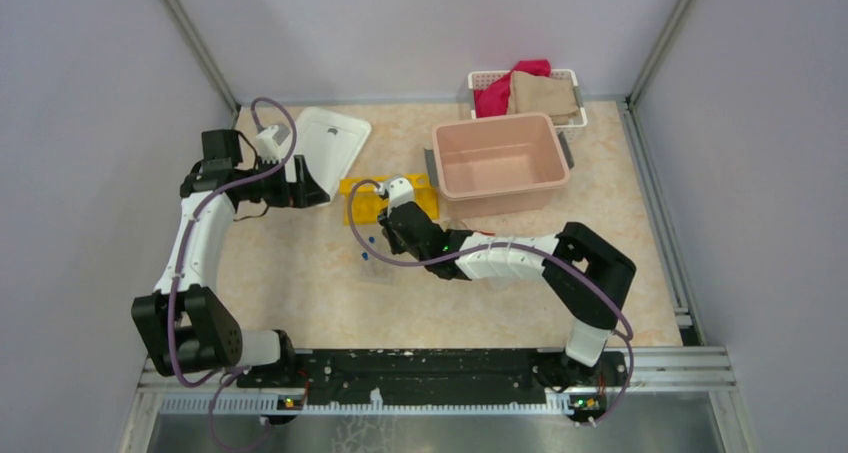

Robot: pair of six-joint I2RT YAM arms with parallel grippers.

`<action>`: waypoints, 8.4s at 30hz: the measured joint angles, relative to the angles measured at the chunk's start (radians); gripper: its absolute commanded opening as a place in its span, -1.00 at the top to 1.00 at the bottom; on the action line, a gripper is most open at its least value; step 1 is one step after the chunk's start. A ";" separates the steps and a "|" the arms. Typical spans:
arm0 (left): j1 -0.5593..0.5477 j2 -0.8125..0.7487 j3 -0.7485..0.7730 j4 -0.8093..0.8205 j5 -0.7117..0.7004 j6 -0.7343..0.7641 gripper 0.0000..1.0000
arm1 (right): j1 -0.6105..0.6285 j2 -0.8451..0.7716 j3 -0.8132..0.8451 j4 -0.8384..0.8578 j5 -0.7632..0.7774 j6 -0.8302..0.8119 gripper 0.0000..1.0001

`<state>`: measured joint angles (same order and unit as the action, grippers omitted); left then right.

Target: Organize the chemistry lab equipment

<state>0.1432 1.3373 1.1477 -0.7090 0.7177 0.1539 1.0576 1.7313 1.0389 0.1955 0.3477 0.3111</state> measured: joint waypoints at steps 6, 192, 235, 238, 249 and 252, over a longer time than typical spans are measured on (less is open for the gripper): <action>0.005 0.000 0.003 -0.010 0.000 0.001 -0.98 | 0.000 0.014 -0.003 0.008 0.005 0.003 1.00; 0.017 -0.049 0.084 -0.032 0.028 -0.005 -0.98 | -0.556 0.256 0.800 -0.790 -0.029 0.014 -0.47; 0.017 -0.085 0.084 -0.029 0.069 -0.033 -0.98 | -0.579 -0.433 -0.243 -0.778 -0.020 0.225 1.00; 0.017 -0.085 0.084 -0.029 0.069 -0.033 -0.98 | -0.581 -0.437 -0.243 -0.776 -0.024 0.230 1.00; 0.017 -0.085 0.084 -0.026 0.078 -0.034 -0.98 | -0.581 -0.594 0.063 -0.987 -0.018 0.217 1.00; 0.017 -0.085 0.084 -0.025 0.081 -0.034 -0.98 | -0.584 -0.583 0.258 -1.015 -0.001 0.200 1.00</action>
<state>0.1600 1.2522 1.2316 -0.7338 0.7986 0.1196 0.4740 1.1488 1.2972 -0.8192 0.3470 0.5114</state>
